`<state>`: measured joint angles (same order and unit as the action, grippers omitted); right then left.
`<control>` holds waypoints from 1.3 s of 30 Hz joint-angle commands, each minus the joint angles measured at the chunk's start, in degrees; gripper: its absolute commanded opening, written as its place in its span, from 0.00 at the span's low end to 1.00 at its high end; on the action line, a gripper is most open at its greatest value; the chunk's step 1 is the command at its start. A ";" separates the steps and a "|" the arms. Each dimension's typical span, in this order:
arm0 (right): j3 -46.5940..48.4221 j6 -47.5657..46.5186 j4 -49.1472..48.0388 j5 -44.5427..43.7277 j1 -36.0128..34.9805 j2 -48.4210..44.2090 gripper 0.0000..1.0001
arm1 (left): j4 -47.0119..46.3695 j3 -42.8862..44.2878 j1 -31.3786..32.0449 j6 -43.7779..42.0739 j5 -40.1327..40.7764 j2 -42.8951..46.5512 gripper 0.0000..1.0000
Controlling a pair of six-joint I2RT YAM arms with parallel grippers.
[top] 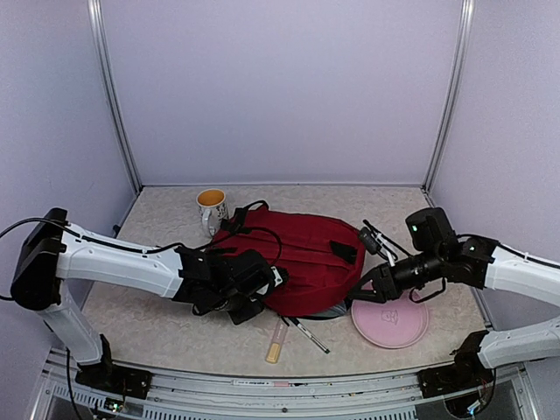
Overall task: Pack the student bag
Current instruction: Pick up the student bag from the center of the board, then adjust the student bag at the center of the board.
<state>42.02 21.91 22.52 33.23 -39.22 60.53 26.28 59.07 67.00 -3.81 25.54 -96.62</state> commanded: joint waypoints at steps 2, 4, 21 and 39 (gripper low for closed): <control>-9.27 7.54 -6.34 1.37 -3.87 -2.99 0.49 | -1.03 5.66 -1.29 2.41 -10.09 4.60 0.00; -11.27 7.47 -8.97 0.95 -5.31 -3.48 0.53 | 0.43 6.65 -1.18 2.59 -9.69 4.64 0.00; -4.00 -1.34 -49.59 -20.58 -5.62 27.19 0.24 | -4.93 6.69 -1.54 7.95 -20.25 9.33 0.00; -1.73 -3.12 -19.58 -16.58 -4.14 8.39 0.45 | -4.83 8.25 -8.26 15.39 -22.22 10.27 0.00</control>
<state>44.25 17.37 -4.19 15.53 -42.26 74.85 26.59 64.25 58.89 10.07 5.10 -87.24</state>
